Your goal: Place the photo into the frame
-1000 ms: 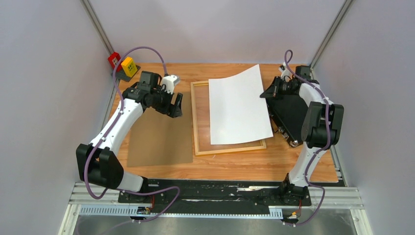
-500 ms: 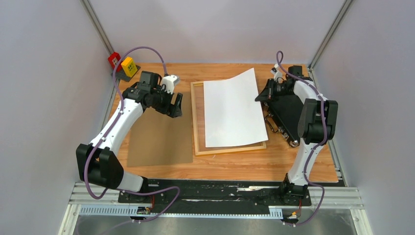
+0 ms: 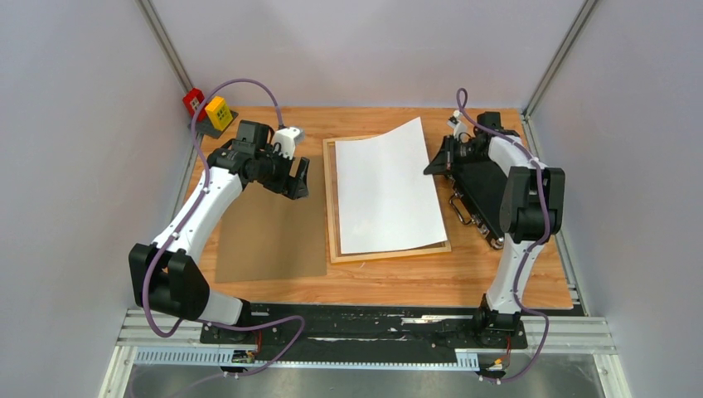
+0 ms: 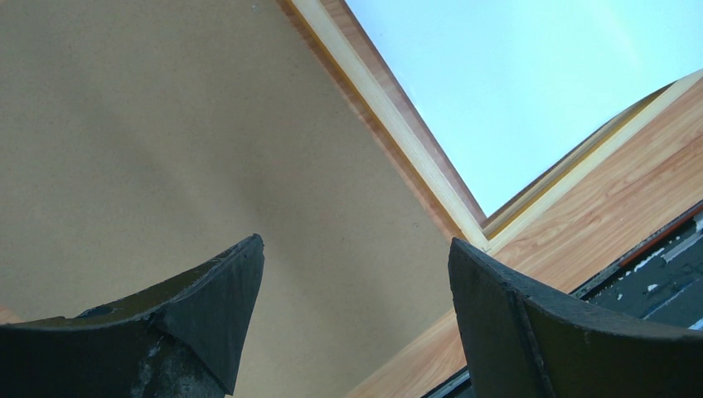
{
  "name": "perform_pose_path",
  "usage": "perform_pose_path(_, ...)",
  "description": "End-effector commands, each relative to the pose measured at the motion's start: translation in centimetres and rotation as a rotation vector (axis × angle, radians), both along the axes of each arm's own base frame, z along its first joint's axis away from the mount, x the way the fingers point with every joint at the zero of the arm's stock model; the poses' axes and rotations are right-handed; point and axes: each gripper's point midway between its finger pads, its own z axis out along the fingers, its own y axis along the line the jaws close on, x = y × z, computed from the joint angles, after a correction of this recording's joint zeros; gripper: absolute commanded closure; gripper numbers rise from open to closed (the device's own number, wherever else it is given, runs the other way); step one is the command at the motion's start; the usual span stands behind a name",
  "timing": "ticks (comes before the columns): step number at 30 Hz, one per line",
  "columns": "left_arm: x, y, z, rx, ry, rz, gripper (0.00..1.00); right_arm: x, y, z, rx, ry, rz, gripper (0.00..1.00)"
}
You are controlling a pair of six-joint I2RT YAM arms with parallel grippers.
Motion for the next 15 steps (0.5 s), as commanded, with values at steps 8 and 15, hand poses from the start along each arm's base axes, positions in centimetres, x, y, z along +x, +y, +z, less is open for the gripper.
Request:
perform_pose_path(8, 0.4, -0.1, 0.8, -0.003, -0.04, -0.01, 0.11, 1.0, 1.6, 0.3, -0.01, -0.048, 0.054, 1.0)
perform_pose_path(15, 0.5, -0.1, 0.8, -0.007, -0.039, -0.008, 0.1, 0.9, 1.5, -0.6, -0.02, -0.035, 0.023, 1.0)
